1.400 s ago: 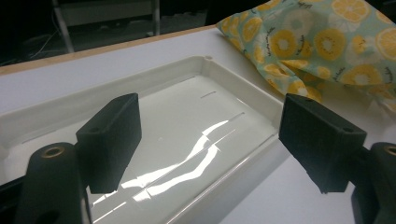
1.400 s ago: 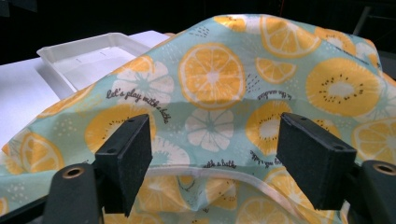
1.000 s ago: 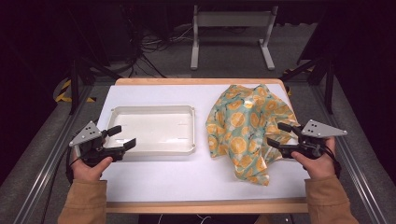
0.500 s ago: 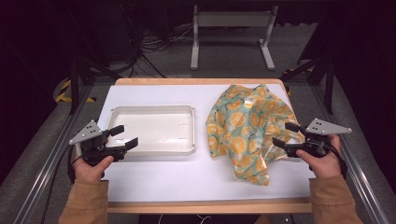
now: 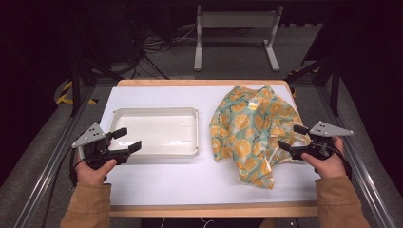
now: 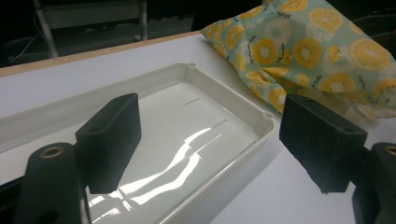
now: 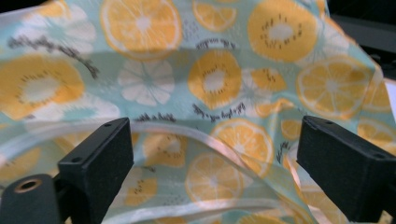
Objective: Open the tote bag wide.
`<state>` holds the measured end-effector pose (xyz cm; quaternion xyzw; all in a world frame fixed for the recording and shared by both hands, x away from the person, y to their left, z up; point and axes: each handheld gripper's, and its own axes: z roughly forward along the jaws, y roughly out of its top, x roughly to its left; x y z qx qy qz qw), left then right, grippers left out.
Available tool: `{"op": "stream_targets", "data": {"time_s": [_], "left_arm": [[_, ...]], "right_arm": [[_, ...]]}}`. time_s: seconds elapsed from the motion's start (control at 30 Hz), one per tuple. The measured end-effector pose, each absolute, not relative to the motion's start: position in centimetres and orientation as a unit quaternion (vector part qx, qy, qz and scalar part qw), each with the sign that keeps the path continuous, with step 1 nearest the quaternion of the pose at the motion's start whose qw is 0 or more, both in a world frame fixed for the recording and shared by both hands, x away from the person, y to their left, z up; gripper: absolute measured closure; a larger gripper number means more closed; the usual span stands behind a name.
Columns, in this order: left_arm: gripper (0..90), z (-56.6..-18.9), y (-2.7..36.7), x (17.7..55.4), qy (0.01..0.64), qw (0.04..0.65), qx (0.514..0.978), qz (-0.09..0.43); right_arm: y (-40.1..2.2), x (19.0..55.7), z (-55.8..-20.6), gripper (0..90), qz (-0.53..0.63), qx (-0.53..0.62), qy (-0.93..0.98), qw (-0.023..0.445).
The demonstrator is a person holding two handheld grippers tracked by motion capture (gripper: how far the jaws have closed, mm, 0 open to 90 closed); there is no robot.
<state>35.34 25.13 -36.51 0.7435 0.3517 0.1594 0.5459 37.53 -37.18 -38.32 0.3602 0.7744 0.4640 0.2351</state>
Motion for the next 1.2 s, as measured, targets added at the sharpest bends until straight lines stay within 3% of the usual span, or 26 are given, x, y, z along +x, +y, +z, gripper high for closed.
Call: {"op": "stream_targets", "data": {"time_s": [0.37,1.07,1.2], "left_arm": [[21.7,-36.9,24.7,35.1,0.349,0.541,0.749,0.157],[21.8,-37.3,25.0,34.3,0.358,0.529,0.753,0.159],[22.0,-37.3,25.1,34.3,0.359,0.529,0.752,0.159]], "right_arm": [[-37.1,38.8,-39.6,23.5,0.442,0.362,0.782,0.251],[-37.6,40.6,-41.5,27.3,0.384,0.4,0.793,0.253],[-37.6,40.7,-41.8,37.0,0.378,0.402,0.799,0.239]]}}
